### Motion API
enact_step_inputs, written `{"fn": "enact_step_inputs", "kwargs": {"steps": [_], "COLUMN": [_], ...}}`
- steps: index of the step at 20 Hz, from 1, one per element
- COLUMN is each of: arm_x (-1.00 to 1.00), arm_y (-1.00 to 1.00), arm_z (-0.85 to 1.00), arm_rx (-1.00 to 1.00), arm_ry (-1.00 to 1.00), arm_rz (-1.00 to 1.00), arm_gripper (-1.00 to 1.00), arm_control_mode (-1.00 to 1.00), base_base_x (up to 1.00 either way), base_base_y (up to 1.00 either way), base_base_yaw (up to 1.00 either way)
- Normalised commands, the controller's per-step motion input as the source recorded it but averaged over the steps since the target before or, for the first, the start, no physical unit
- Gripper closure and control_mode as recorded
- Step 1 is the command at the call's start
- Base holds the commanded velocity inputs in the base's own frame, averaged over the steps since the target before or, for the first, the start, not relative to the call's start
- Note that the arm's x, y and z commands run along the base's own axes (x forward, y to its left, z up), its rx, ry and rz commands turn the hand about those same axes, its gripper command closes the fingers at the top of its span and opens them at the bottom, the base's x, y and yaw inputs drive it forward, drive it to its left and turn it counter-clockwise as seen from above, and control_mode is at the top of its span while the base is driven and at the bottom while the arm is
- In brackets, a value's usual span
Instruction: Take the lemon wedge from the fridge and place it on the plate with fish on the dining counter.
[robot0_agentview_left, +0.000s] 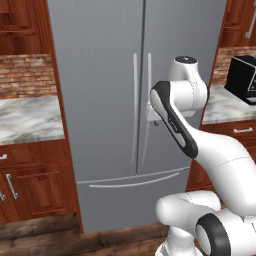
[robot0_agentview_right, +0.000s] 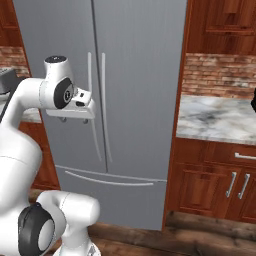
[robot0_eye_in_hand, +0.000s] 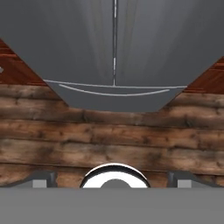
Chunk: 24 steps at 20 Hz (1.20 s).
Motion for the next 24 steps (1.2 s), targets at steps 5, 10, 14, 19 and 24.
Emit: {"fn": "enact_step_inputs", "kwargs": {"steps": [5,10,14,19,24], "arm_x": [0.60,1.00,1.00,0.98,0.78], "arm_y": [0.18,0.38,0.18,0.07,-0.01], "arm_z": [0.00,0.00,-0.06,0.00,-0.02], "arm_rx": [0.09,0.05,0.00,0.00,0.00], "arm_ry": [-0.26,-0.23,-0.04,0.03,0.06], "arm_rz": [0.00,0.00,-0.03,-0.03,0.00], "arm_gripper": [-1.00,-1.00,-1.00,-1.00,-1.00], "arm_control_mode": [-1.00,-1.00,-1.00,-1.00,-1.00], "base_base_x": [0.00,0.00,0.00,0.00,0.00], "base_base_y": [0.00,0.00,0.00,0.00,0.00], "base_base_yaw": [0.00,0.00,0.00,0.00,0.00]}}
